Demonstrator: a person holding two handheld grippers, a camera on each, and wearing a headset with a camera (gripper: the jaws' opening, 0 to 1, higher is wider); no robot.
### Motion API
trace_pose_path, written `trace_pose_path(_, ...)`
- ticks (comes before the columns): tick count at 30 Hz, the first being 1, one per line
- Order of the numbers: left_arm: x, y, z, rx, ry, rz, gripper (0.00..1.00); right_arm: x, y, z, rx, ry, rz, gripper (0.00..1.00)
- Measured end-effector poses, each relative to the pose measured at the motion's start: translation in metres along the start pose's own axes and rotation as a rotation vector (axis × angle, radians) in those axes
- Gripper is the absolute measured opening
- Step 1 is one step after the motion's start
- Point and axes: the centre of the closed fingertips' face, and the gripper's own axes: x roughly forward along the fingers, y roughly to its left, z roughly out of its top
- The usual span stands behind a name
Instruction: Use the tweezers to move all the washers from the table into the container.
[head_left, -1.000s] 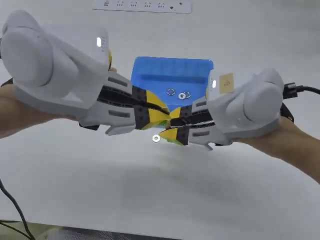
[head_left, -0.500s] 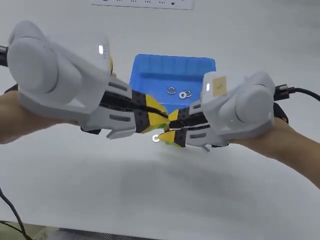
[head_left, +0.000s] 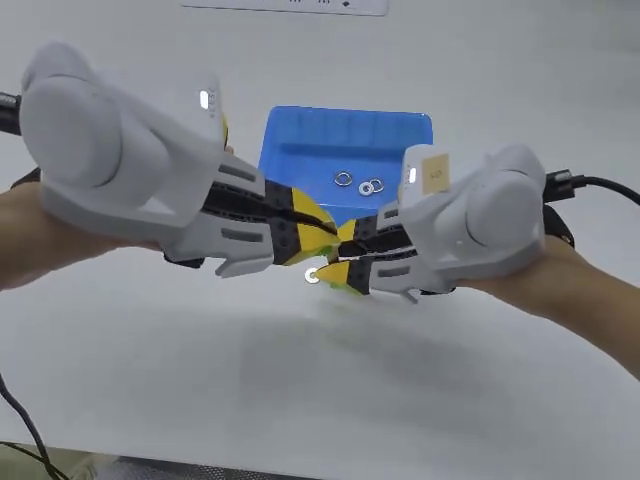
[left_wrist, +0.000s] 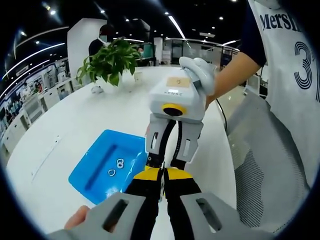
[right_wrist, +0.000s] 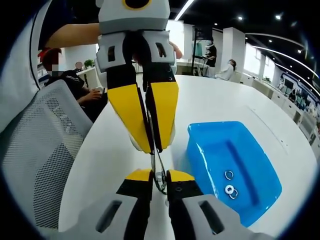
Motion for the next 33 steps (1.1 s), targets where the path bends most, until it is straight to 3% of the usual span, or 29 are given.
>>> trace_pose_path(10, 0.000, 0.000, -0.001, -0.013, 0.005, -0.007, 0.06, 0.000, 0.003, 0.001, 0.019, -0.006, -0.003, 0.11)
trace_pose_path(15, -0.005, 0.001, 0.007, -0.017, -0.011, -0.003, 0.06, -0.004, 0.002, 0.010, 0.035, -0.033, -0.006, 0.11)
trace_pose_path(25, -0.020, 0.008, 0.032, 0.024, -0.027, 0.024, 0.06, -0.022, -0.008, 0.034, -0.013, -0.055, -0.059, 0.11)
trace_pose_path(33, -0.027, 0.008, 0.052, 0.100, -0.008, 0.028, 0.06, -0.035, -0.013, 0.052, -0.047, -0.072, -0.099, 0.11)
